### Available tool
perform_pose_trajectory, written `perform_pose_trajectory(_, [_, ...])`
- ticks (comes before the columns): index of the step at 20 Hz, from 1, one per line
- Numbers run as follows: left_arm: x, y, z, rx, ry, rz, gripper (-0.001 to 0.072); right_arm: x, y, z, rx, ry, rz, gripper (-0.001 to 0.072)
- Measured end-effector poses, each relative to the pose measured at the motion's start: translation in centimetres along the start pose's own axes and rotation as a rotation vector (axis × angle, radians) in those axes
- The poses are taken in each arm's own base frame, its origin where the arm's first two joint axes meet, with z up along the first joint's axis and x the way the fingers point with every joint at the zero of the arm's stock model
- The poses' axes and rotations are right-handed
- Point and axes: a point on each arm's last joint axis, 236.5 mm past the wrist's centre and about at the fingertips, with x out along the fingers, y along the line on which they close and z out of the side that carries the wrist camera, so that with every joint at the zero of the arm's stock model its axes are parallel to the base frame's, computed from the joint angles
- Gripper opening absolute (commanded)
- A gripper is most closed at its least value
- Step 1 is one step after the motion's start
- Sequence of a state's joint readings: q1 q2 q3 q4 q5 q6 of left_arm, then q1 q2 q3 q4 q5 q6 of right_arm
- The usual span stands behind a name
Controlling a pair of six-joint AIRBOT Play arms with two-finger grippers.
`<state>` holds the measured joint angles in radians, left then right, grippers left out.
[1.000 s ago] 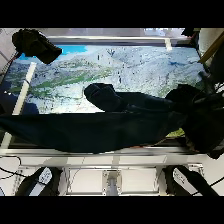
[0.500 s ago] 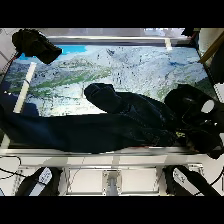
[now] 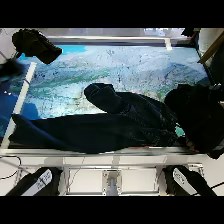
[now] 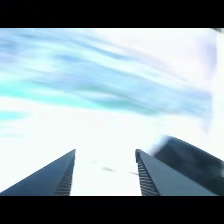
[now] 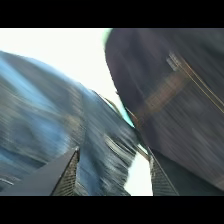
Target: Fold the clothes and pants, and hang the long-sleeved shirts on hangers.
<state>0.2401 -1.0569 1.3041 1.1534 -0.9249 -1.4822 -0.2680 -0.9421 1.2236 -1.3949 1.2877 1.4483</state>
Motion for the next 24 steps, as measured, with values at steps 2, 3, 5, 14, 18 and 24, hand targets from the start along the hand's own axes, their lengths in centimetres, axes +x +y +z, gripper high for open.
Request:
perform_pose_trajectory(2, [5.1, -4.9, -3.1, -0.005, 0.114, -0.144, 0.0608, 0.7, 1.5, 0.8, 0.025, -0.006, 0.073, 0.0481])
perform_pose_trajectory(3, [7.4, -6.7, -4.9, -0.006, 0.166, -0.19, 0.0608, 1.2, 2.0, 1.0, 0.03, 0.001, 0.096, 0.0481])
perform_pose_trajectory(5, [12.3, -9.6, -8.8, -0.018, 0.273, -0.248, 0.0609, 2.0, 2.6, 1.2, 0.036, 0.014, 0.132, 0.0481])
perform_pose_trajectory(14, [23.1, -10.7, -17.8, -0.117, 0.479, -0.241, 0.0609, 3.2, 3.4, 1.2, 0.009, 0.036, 0.175, 0.0481])
perform_pose_trajectory(18, [24.2, -9.4, -18.5, -0.115, 0.492, -0.213, 0.0608, 3.3, 3.4, 1.2, 0.001, 0.036, 0.178, 0.0481])
perform_pose_trajectory(24, [24.8, -8.9, -21.7, -0.108, 0.581, -0.2, 0.0608, 3.3, 3.4, 1.3, -0.003, 0.035, 0.178, 0.0481])
